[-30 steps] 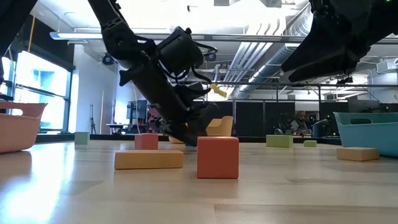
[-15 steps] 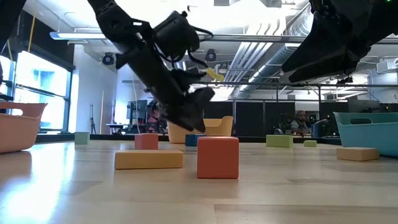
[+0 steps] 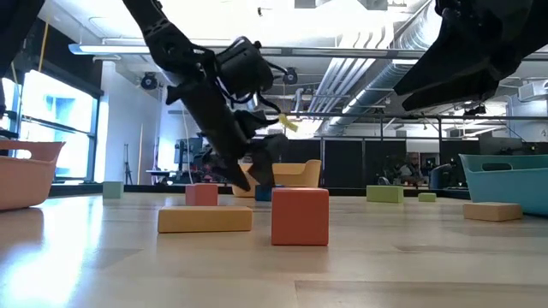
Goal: Sort blocks by size
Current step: Put the thick blue rectangular block into the green bin
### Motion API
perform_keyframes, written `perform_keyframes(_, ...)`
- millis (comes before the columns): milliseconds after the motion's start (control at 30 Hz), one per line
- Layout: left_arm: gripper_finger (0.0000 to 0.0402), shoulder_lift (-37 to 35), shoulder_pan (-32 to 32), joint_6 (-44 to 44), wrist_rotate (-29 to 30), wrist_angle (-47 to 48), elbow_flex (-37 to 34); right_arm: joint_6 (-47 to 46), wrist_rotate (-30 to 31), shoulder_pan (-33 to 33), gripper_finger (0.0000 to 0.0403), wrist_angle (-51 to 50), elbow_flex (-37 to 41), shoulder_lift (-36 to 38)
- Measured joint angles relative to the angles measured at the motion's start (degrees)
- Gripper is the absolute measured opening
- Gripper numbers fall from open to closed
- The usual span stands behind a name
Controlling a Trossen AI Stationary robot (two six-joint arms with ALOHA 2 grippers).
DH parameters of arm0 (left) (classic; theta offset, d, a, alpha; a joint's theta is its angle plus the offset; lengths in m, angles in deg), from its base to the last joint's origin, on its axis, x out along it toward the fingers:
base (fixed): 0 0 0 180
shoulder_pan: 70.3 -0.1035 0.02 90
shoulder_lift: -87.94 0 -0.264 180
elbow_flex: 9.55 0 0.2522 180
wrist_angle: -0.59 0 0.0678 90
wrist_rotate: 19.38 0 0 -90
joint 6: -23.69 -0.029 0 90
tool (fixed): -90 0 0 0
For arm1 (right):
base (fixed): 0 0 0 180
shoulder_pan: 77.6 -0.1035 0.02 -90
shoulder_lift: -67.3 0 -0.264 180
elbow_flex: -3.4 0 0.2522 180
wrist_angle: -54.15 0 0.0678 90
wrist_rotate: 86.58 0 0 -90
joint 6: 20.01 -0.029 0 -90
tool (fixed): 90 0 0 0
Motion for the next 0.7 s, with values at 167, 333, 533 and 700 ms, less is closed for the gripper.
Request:
perform_keyframes(167,0.0275,3.5,-0.4,0.1,2.9,-5.0,0.0,0.0,0.0,0.0,0.0254,0.0,0.0,0.0)
perform_keyframes(333,0.0270,5.4,-0.3,0.5,7.1,-6.6,0.0,0.0,0.0,0.0,0.0254,-0.1,0.0,0.0)
perform_keyframes(533,0.0232,5.6,-0.7,-3.0,8.0,-8.8,0.0,0.0,0.4,0.0,0.0254,-0.1,0.0,-0.1)
perform_keyframes(700,0.0186,5.6,-1.8,-3.0,8.1,-9.2,0.0,0.0,0.4,0.0,0.0254,-0.1,0.0,-0.1)
